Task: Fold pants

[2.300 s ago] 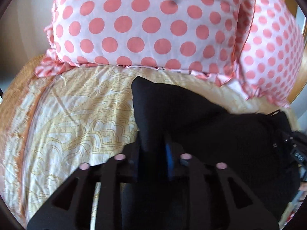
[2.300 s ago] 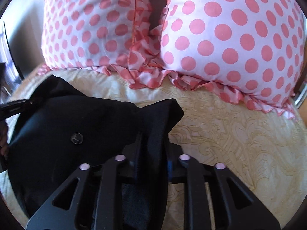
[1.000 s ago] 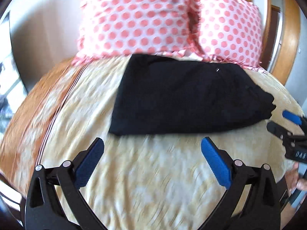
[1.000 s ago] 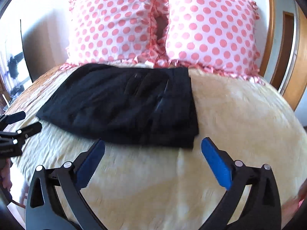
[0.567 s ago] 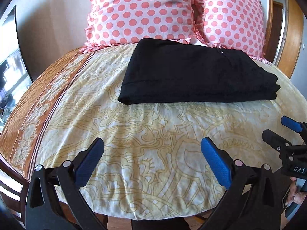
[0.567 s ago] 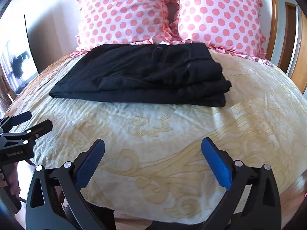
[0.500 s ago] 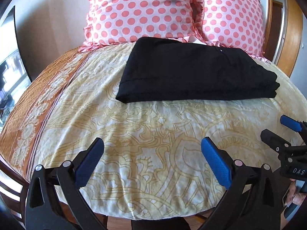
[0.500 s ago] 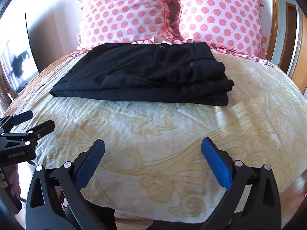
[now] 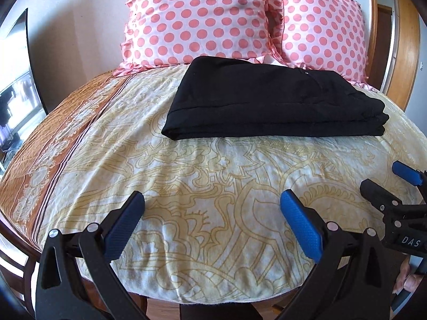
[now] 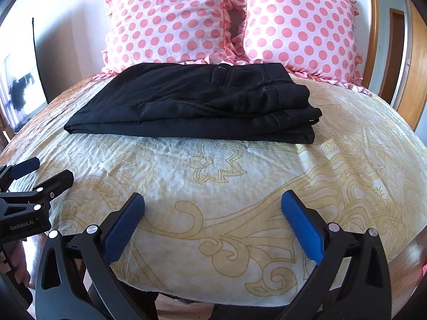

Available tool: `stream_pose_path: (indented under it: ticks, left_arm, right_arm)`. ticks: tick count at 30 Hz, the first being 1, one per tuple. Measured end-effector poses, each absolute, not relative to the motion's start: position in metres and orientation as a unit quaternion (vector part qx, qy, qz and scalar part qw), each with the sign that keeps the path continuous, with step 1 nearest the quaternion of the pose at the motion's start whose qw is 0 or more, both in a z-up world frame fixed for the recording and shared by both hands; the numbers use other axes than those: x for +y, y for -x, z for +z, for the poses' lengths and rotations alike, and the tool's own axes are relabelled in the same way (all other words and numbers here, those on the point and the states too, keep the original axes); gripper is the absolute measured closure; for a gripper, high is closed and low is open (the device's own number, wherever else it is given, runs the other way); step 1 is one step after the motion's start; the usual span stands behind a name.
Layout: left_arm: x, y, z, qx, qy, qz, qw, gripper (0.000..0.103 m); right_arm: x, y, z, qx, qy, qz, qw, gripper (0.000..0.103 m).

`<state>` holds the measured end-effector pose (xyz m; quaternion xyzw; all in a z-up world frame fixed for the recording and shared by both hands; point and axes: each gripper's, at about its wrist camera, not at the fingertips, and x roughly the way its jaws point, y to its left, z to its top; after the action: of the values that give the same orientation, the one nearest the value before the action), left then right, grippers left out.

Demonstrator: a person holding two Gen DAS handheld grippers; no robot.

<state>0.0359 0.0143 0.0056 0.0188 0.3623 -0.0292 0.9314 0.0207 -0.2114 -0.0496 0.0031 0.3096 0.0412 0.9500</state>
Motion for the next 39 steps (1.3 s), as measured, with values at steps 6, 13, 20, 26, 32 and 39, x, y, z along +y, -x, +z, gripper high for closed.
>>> stream_pose_path:
  ticks: [6, 13, 20, 26, 32, 39]
  left_arm:
    - [0.0145, -0.0350, 0.0051, 0.355, -0.016, -0.025, 0.934, 0.002]
    - [0.0139, -0.0311, 0.0031, 0.347, -0.013, -0.019, 0.938, 0.002]
    - [0.0140, -0.0309, 0.0031, 0.345, -0.014, -0.019, 0.938, 0.002]
    - [0.0139, -0.0309, 0.0031, 0.345, -0.014, -0.019, 0.938, 0.002]
    - [0.0141, -0.0311, 0.0031, 0.345, -0.013, -0.019, 0.938, 0.002]
    - [0.0141, -0.0305, 0.0024, 0.345, -0.013, -0.019, 0.938, 0.002]
  right_arm:
    - [-0.2106, -0.0198, -0.0503, 0.303, -0.006, 0.034, 0.953, 0.001]
    - [-0.2113, -0.0195, -0.0514, 0.295, -0.009, 0.027, 0.955, 0.001]
    - [-0.2113, -0.0195, -0.0515, 0.295, -0.009, 0.028, 0.955, 0.001]
    - [-0.2113, -0.0195, -0.0514, 0.295, -0.009, 0.028, 0.955, 0.001]
    - [-0.2113, -0.0195, -0.0514, 0.295, -0.009, 0.028, 0.955, 0.001]
    - [-0.2114, -0.0194, -0.0516, 0.295, -0.009, 0.028, 0.955, 0.001]
